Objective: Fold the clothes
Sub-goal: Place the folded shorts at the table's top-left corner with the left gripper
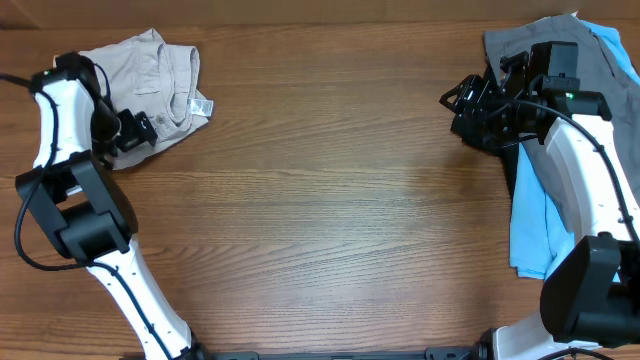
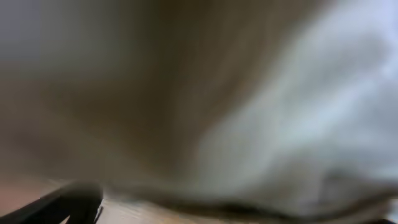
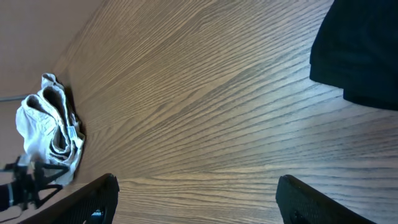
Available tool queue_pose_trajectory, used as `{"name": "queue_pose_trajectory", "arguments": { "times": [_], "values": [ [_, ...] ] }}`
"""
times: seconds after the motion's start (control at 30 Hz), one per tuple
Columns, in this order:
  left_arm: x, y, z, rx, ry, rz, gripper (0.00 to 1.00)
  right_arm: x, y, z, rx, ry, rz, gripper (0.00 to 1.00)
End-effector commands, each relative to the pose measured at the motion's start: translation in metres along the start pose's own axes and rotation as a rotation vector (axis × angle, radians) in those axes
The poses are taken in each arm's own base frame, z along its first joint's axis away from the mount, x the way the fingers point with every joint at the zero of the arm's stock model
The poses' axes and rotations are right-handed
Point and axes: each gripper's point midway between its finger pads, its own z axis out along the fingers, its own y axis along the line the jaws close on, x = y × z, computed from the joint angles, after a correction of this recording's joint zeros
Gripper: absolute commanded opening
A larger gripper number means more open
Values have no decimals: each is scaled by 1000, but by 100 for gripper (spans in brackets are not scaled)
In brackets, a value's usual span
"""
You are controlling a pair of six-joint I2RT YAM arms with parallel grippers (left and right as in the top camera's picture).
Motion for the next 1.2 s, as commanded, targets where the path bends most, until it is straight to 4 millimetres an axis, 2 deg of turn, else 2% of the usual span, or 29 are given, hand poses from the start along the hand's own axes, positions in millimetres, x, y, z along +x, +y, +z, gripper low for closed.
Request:
{"name": "queue_pose_trajectory", "arguments": {
  "times": [0.0, 0.13, 0.3, 0.57, 0.9, 1.0, 1.1, 1.17],
  "values": [
    [-4, 1, 17, -7, -25, 66, 100, -3, -3, -1, 3, -12, -11, 86],
    [-24, 1, 17, -18, -108, 86, 100, -3, -3, -1, 3, -11, -10, 86],
    [-51, 14, 12, -105, -224, 74, 100, -3, -3, -1, 3, -11, -10, 86],
    [-80, 31, 1, -219, -350, 49, 100, -3, -3, -1, 3, -11, -10, 86],
    [-94, 34, -5, -229, -406, 71, 100, -3, -3, 0, 4, -10, -11, 86],
    [-91, 33, -4, -224, -391, 98, 100, -5, -2, 0, 1, -16, -13, 86],
    [-84, 18, -3, -190, -364, 164, 100, -6, -2, 0, -2, -22, -18, 86],
    [-75, 13, -10, -192, -341, 186, 100, -7, 0, 0, -13, -26, -25, 91]
  ]
}}
